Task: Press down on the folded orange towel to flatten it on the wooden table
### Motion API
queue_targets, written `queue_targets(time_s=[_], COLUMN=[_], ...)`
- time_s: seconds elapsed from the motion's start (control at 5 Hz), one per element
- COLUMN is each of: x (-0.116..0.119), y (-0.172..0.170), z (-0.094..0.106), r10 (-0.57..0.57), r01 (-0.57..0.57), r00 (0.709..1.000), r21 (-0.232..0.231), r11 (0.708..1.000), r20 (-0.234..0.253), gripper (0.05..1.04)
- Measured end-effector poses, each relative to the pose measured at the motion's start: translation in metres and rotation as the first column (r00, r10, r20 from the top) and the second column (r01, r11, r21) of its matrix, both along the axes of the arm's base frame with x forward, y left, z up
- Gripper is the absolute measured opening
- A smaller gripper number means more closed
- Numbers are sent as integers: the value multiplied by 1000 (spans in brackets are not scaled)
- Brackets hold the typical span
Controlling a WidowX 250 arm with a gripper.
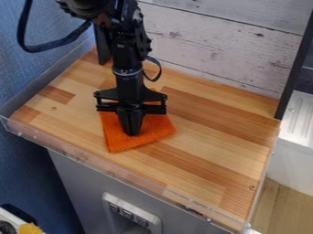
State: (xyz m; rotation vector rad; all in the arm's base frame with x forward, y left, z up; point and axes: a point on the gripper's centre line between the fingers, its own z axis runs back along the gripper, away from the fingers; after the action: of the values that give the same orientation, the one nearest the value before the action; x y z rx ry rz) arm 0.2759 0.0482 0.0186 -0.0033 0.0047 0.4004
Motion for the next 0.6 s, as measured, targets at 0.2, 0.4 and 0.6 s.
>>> queue_targets(time_s=[0.2,0.4,0.6], x=[-1,-7,-13], y=[1,3,9], z=[-2,3,21], r10=[-14,-44,-103], r01=[14,43,102], r00=[1000,999,994], r21=[-3,-16,-23], r11=[1000,999,995], r20=[-9,-31,-30], gripper=[89,245,373])
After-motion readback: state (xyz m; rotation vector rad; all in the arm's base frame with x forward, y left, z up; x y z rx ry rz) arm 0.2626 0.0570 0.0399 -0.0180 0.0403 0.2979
